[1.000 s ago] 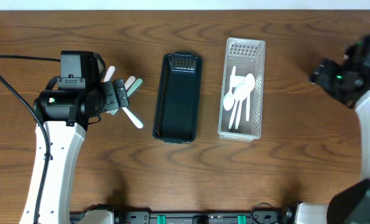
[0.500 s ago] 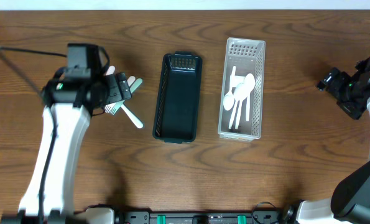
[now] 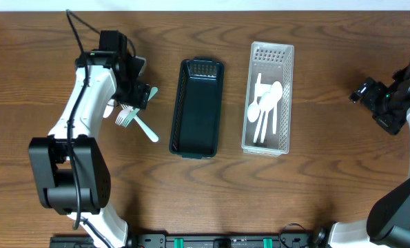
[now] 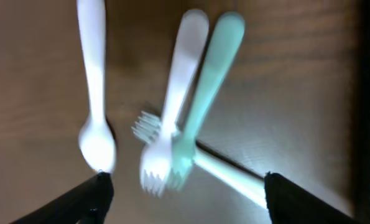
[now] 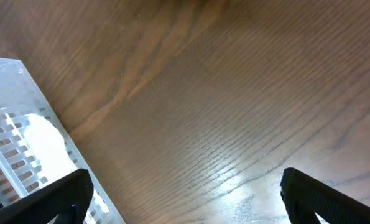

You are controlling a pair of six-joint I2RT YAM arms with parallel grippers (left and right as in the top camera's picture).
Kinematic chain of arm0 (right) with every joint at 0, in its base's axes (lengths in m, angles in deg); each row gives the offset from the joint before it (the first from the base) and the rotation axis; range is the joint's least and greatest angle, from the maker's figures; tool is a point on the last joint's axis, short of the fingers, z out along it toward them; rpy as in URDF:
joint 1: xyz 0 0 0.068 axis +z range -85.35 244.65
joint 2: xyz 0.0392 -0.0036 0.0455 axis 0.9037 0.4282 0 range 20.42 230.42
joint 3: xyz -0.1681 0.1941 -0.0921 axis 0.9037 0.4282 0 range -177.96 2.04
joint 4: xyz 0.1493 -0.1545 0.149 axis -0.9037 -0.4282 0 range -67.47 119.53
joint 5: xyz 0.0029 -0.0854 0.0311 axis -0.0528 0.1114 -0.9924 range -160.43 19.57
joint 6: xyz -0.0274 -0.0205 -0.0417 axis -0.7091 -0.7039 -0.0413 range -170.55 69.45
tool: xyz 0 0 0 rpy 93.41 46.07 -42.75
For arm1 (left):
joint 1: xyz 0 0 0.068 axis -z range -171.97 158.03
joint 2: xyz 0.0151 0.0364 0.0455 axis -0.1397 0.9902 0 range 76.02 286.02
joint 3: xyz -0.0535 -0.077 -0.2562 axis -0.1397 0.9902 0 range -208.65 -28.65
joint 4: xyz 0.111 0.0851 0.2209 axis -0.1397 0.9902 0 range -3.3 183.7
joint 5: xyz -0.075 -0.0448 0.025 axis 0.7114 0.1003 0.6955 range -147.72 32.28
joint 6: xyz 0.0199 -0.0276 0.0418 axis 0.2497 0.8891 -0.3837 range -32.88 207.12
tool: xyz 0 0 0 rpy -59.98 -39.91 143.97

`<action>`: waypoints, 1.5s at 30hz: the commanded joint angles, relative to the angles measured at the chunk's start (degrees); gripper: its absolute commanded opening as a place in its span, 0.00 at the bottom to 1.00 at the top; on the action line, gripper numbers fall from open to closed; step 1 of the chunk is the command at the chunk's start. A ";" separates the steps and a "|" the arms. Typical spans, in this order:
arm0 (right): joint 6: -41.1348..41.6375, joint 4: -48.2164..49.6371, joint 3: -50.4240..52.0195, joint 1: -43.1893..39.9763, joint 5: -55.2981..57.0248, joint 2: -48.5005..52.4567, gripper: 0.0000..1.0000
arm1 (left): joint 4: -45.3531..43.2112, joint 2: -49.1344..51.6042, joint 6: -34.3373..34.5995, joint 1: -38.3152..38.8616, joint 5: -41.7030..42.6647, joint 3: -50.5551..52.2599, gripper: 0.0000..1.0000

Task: Pack container

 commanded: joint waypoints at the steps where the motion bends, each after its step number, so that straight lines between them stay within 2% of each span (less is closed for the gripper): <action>1: -0.24 -0.07 0.37 -0.33 -0.20 0.42 0.99 | -2.40 1.60 -9.42 -0.35 0.42 -1.46 0.76; 11: -0.26 -0.76 0.37 -0.33 -0.20 0.42 0.99 | -6.86 8.61 -9.57 -2.14 0.39 -1.46 0.77; 22: -0.26 -0.87 0.37 -0.33 0.07 0.42 0.99 | -7.54 11.76 -10.51 -4.00 1.25 -1.46 0.75; 27: -0.26 -0.90 0.37 -0.33 0.07 0.42 0.99 | -7.52 12.24 -14.45 -3.98 3.85 -1.36 0.68; 39: -0.26 -1.11 0.37 -0.37 0.04 0.42 0.99 | -7.54 13.16 -14.73 -4.00 4.09 -1.36 0.68; 45: -0.26 -1.16 0.37 -0.37 0.04 0.42 0.99 | -7.52 14.40 -15.80 -4.00 4.09 -1.36 0.62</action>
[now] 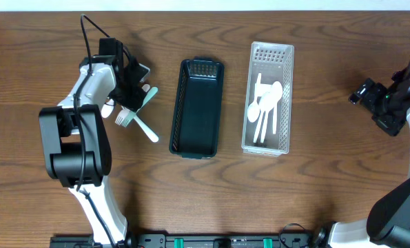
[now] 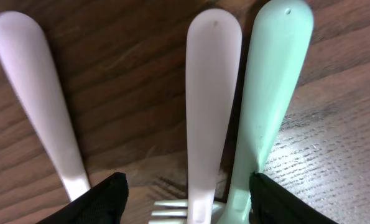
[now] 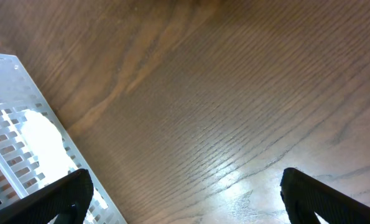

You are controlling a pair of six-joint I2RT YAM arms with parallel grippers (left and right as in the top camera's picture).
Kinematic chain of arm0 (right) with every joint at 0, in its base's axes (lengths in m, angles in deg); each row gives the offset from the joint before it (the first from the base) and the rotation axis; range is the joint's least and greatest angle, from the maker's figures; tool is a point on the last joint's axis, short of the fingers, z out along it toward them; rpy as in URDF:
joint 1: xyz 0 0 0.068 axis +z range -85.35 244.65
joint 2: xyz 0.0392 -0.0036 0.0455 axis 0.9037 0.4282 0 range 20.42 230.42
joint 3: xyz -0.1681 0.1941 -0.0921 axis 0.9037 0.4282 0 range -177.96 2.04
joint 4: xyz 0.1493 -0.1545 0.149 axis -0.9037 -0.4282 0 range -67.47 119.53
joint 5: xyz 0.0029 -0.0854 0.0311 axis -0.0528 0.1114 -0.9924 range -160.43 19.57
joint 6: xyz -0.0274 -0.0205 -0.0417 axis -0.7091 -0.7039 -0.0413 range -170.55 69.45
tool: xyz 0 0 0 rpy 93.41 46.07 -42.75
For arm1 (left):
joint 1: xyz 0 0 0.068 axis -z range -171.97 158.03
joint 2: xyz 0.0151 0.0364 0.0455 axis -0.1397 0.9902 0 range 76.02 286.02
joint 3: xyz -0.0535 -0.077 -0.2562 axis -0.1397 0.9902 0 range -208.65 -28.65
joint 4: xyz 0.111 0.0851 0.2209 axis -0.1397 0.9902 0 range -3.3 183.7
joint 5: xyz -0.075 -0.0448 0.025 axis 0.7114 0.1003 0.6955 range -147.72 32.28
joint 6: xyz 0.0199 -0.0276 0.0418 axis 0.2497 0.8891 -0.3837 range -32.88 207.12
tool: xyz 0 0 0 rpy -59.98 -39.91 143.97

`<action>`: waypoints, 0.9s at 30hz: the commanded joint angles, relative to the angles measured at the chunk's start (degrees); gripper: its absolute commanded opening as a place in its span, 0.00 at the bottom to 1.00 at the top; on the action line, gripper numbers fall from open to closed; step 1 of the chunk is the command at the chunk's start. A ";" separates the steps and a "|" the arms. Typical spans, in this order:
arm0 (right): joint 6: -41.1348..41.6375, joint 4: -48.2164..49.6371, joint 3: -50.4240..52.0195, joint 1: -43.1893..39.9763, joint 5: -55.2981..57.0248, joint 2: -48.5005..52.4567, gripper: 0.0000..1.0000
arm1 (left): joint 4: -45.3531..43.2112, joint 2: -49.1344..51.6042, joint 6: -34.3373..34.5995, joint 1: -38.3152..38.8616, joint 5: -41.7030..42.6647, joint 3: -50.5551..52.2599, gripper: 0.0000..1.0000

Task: Pack container

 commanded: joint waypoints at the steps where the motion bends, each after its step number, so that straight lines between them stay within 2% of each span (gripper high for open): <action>1: -0.28 -0.28 0.37 -0.37 0.02 0.42 0.99 | 0.00 1.99 -1.79 -0.15 0.83 -0.94 0.61; 6: -0.26 -0.79 0.37 -0.37 0.02 0.42 0.99 | -0.04 2.82 -1.92 -0.15 0.83 -0.94 0.57; 14: -0.26 -0.83 0.37 -0.37 0.04 0.42 0.99 | 0.44 2.75 -1.68 -0.13 0.85 -0.94 0.43; 27: -1.60 -0.87 0.37 -0.37 1.09 0.42 0.99 | 1.79 1.95 -1.66 -0.13 0.83 -0.96 0.44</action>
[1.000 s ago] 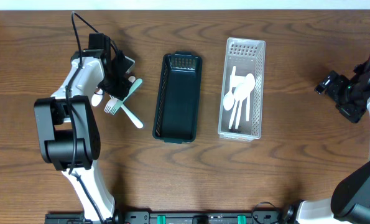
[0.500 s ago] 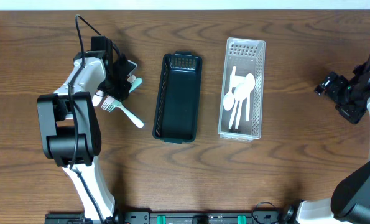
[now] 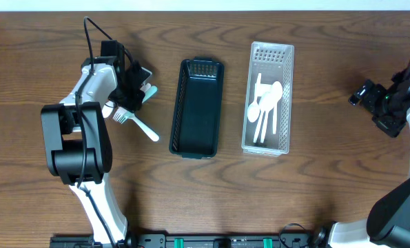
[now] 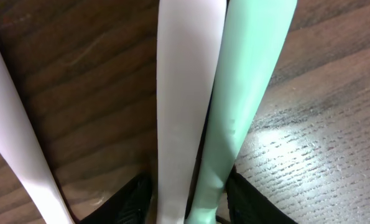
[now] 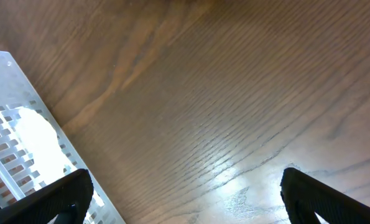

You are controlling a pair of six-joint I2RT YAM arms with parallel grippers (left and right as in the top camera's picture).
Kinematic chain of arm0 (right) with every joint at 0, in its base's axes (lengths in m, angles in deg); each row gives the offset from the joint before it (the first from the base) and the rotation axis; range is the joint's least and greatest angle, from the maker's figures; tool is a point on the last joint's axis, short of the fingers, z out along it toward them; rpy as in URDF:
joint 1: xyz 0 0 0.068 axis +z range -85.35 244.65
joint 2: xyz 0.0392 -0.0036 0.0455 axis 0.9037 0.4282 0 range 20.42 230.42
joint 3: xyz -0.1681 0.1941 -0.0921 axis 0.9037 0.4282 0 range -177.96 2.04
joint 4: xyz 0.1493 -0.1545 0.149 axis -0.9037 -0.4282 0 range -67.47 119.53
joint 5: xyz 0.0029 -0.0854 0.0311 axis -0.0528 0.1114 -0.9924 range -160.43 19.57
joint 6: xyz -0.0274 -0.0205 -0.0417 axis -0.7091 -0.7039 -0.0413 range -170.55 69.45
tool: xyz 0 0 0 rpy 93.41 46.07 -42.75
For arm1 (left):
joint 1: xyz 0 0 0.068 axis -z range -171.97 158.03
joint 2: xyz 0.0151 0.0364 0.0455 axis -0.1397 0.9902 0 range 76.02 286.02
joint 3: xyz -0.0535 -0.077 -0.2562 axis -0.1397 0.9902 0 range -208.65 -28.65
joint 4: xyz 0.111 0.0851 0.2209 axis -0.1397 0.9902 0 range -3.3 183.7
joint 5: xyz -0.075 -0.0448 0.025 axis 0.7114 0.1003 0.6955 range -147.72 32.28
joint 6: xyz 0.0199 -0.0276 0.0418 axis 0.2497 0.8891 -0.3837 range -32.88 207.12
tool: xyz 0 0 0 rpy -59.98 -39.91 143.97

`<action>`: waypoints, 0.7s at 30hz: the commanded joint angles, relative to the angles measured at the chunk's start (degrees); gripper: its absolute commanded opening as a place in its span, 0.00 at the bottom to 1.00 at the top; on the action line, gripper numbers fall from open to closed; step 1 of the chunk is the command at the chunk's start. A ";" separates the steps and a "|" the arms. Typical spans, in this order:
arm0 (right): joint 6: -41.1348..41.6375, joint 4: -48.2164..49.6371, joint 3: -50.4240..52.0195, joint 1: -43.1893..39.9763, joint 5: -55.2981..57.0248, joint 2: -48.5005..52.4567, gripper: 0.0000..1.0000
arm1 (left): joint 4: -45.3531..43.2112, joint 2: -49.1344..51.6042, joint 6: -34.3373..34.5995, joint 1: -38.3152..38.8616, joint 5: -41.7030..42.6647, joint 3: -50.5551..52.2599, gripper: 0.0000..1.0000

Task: Pack container

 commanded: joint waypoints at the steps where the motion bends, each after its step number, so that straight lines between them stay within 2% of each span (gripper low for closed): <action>1: -1.79 -0.07 0.35 -0.37 0.55 0.42 0.99 | 0.76 0.26 -0.11 -0.13 -0.07 -0.87 0.47; 3: -1.95 -0.04 0.35 -0.37 0.55 0.42 0.99 | 0.81 -0.44 -0.13 -0.15 -0.07 -0.87 0.52; 8: -1.95 -0.02 0.35 -0.37 0.57 0.42 0.99 | 1.25 -0.76 -0.15 -0.13 -0.07 -0.85 0.51; 14: -1.95 -0.02 0.35 -0.37 0.55 0.42 0.99 | 1.25 -0.79 -0.15 -0.13 -0.09 -0.92 0.39; 18: -1.95 -0.02 0.35 -0.37 0.57 0.42 0.99 | 2.14 -1.03 -0.15 -0.15 -0.09 -0.96 0.39; 21: -1.95 0.00 0.35 -0.37 0.55 0.42 0.99 | 2.32 -1.53 -0.13 -0.13 -0.09 -0.98 0.34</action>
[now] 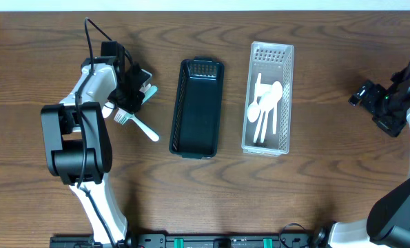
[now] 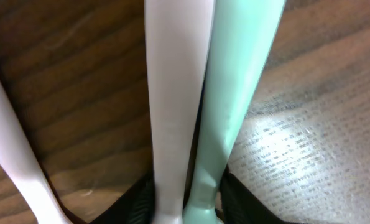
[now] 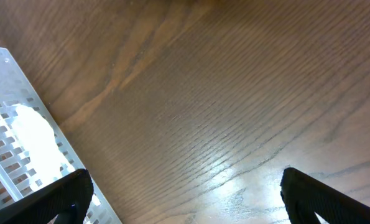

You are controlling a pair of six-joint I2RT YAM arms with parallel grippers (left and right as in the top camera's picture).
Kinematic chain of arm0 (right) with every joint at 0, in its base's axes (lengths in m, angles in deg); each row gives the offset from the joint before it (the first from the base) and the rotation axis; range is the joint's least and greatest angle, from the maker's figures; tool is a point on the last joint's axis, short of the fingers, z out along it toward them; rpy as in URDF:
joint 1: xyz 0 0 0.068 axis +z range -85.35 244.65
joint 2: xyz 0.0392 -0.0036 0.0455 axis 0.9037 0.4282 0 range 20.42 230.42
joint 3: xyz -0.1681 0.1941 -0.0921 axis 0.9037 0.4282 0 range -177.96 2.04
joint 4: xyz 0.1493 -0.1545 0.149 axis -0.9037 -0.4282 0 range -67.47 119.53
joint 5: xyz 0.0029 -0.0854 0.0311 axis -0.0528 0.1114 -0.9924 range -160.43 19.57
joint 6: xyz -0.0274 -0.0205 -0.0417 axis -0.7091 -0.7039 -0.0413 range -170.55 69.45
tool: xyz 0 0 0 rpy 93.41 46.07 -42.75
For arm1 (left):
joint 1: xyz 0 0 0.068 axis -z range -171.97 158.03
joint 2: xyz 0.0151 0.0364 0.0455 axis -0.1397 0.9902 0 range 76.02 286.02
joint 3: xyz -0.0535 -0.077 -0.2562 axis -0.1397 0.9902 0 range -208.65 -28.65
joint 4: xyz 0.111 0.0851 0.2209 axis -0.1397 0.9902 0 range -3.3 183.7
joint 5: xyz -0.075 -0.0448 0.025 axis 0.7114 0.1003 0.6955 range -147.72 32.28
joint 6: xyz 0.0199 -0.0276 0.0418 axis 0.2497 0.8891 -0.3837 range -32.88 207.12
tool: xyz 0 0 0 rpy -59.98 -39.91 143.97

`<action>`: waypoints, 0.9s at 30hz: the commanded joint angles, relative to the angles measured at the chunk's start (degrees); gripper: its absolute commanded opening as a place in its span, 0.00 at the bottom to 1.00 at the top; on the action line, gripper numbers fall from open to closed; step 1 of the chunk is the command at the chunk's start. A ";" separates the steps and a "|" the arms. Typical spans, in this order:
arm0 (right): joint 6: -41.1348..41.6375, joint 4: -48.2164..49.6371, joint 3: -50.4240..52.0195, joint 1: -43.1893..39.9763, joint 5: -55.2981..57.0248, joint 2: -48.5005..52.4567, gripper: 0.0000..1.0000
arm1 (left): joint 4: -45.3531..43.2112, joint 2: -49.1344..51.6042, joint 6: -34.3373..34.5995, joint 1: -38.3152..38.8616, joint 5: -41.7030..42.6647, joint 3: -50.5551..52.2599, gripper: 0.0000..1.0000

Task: Pack container

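My left gripper [image 1: 130, 96] is down on the table left of the black container [image 1: 198, 107]. It is shut on two fork handles side by side, one white [image 2: 172, 93] and one mint green [image 2: 240, 74], with its fingertips [image 2: 185, 208] pressed against their outer sides. The mint handle end [image 1: 149, 90] sticks out of the gripper toward the container. Another white utensil [image 2: 10, 155] lies loose just left of the held pair. My right gripper [image 3: 185, 199] hangs open over bare wood at the far right [image 1: 370, 96].
A clear perforated bin [image 1: 287, 83] to the right of the black container holds several white spoons [image 1: 265, 110]. A white fork head [image 1: 122, 116] and a white handle [image 1: 146, 128] lie below the left gripper. The black container's inside shows nothing in it.
The left fingers have drawn slightly tighter onto the white and mint handles, which now fill more of the wrist view. The right arm and both containers are unchanged.
First my left gripper hung open above the loose forks and spoon. Then it was low, its open fingers on either side of the white and mint handles. By the last moment the fingers had closed in on that pair, and now they pinch both handles.
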 commanded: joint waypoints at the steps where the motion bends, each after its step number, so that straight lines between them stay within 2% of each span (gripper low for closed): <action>1: -0.70 -0.02 0.35 -0.37 0.39 0.42 0.99 | 0.50 -1.62 -0.15 -0.13 -0.02 -0.96 0.33; 11: -0.68 0.39 0.35 -0.37 0.39 0.42 0.99 | 0.72 -5.60 0.02 -0.13 0.00 -0.96 0.33; 20: -0.68 0.39 0.35 -0.37 0.39 0.42 0.99 | -1.88 -5.53 0.00 -0.13 1.01 -0.83 0.43; 27: -0.68 0.39 0.35 -0.37 0.39 0.42 0.99 | -2.56 -5.51 -0.24 -0.15 2.56 -0.83 0.43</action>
